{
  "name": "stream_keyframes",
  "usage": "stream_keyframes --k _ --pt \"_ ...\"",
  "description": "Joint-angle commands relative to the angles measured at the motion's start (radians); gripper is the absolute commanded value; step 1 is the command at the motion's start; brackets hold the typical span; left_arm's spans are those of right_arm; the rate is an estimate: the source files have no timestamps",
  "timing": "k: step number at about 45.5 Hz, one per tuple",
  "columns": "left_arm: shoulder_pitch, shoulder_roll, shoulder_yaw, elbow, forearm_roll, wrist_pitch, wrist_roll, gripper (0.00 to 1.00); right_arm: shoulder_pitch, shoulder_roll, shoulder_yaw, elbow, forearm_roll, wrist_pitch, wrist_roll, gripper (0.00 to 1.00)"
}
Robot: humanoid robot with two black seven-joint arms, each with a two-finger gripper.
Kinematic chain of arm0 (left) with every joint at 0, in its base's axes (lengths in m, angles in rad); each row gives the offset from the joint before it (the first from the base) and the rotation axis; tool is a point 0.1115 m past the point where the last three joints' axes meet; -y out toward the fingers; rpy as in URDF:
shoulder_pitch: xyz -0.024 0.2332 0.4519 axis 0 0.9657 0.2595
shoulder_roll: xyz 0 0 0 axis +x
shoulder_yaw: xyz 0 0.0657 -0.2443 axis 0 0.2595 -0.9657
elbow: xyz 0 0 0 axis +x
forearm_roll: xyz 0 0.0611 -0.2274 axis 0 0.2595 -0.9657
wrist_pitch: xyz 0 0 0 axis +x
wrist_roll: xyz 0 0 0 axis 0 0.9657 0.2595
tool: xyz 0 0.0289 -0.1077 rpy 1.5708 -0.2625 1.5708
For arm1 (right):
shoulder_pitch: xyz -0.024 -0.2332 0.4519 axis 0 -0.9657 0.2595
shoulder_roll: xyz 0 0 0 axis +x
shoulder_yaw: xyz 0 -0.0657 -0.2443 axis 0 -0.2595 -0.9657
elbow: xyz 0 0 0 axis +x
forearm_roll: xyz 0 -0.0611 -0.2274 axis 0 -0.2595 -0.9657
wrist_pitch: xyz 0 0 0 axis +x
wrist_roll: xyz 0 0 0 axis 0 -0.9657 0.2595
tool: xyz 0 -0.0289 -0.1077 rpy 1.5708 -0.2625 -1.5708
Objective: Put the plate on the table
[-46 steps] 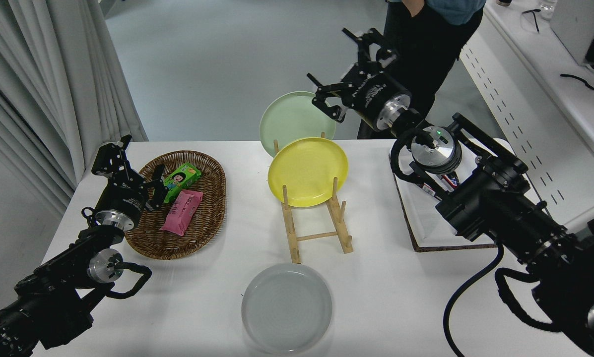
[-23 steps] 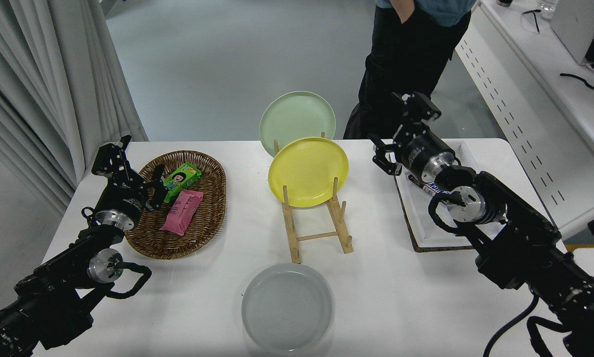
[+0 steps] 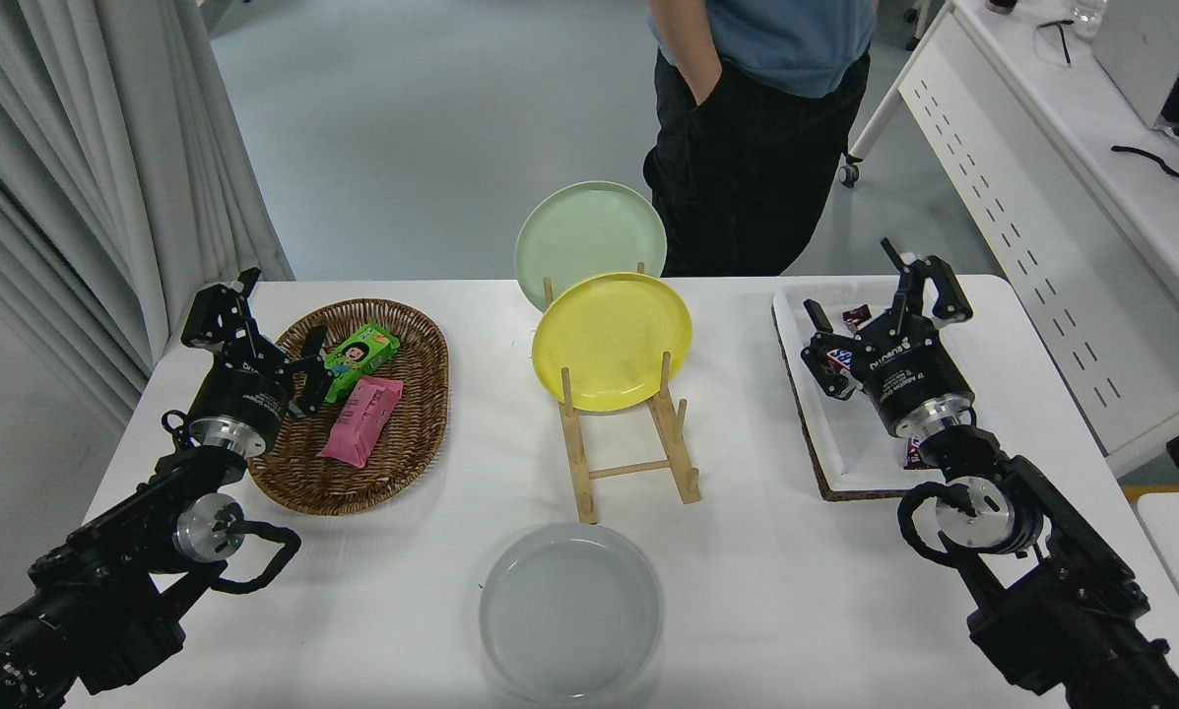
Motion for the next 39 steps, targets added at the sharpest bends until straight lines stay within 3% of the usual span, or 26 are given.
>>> stream_keyframes --k 1,39 --pt "0.000 0.000 0.000 0.000 0.000 0.000 0.000 1.00 -0.043 0.072 0.096 -0.084 0.030 0.013 0.008 1.00" --pt "0.000 0.000 0.000 0.000 0.000 0.000 0.000 1.00 0.050 0.072 0.022 -0.170 0.082 -0.018 0.013 1.00"
